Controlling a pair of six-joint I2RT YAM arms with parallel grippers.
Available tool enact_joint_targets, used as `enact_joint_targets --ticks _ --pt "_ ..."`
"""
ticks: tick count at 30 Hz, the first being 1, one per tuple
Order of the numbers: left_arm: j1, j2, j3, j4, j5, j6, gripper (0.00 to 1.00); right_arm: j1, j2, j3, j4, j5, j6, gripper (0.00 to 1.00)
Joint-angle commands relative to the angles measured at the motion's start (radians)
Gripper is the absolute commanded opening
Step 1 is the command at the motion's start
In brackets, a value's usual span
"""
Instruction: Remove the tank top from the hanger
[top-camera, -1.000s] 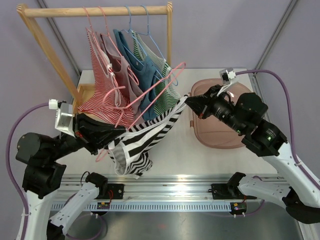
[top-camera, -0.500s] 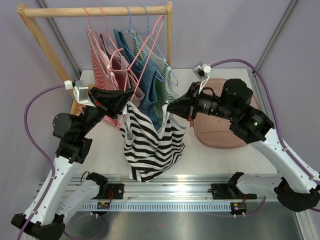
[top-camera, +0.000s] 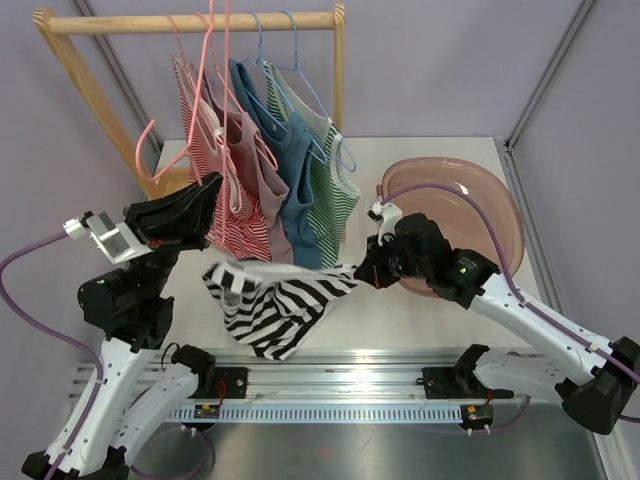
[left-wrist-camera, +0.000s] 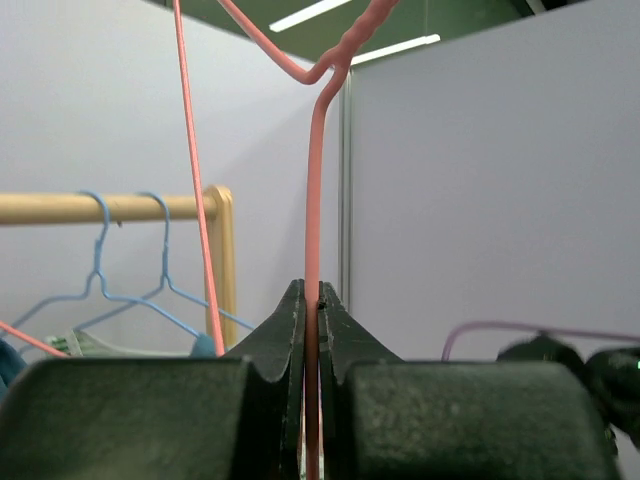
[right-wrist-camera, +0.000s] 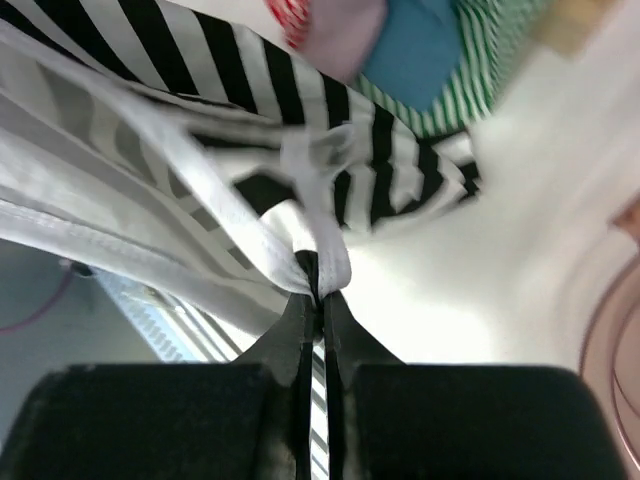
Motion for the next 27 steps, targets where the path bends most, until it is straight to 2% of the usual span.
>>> enact_joint_targets --ticks 1,4,5,9,10,14,17,18,20,23,25,27 --pt "-0.003 -0.002 0.035 0.096 -0.079 0.048 0.03 -0.004 -0.048 -0.046 0.01 0.123 0.031 0.0" --pt "-0.003 -0.004 0.066 0.064 -0.09 0.047 0.01 -0.004 -0.074 -0.032 -0.032 0.214 0.031 0.0" --pt "-0.003 -0.005 0.08 0.006 -0.085 0.047 0.0 -0.004 -0.085 -0.028 -0.029 0.214 0.027 0.0" --pt "-0.003 -0.027 0.178 -0.222 -0.106 0.033 0.0 -0.004 -0.085 0.047 0.001 0.084 0.017 0.0" --pt "-0.003 -0.038 0.208 -0.332 -0.129 0.031 0.0 -0.004 -0.087 0.064 -0.001 0.077 0.017 0.0" --pt "-0.003 -0.135 0.249 -0.629 -0.394 0.018 0.0 -0.004 -0.133 0.103 0.005 0.079 0.017 0.0" --pt "-0.003 -0.211 0.236 -0.845 -0.598 -0.021 0.0 -0.004 -0.095 0.13 0.017 0.025 0.033 0.0" --pt "-0.003 -0.229 0.23 -0.941 -0.642 -0.031 0.0 0.004 -0.076 0.131 0.03 -0.014 0.037 0.0" --pt "-0.003 -0.255 0.21 -1.019 -0.703 -0.053 0.0 0.027 -0.001 0.131 0.068 -0.024 0.063 0.0" --pt "-0.003 -0.268 0.207 -1.146 -0.731 -0.081 0.0 0.117 0.111 0.149 0.08 0.034 0.074 0.0" --pt "-0.003 -0.231 0.213 -1.214 -0.739 -0.093 0.0 0.162 0.16 0.157 0.083 0.1 0.077 0.24" --pt "-0.003 -0.196 0.218 -1.244 -0.734 -0.099 0.0 0.212 0.212 0.16 0.085 0.158 0.079 0.39"
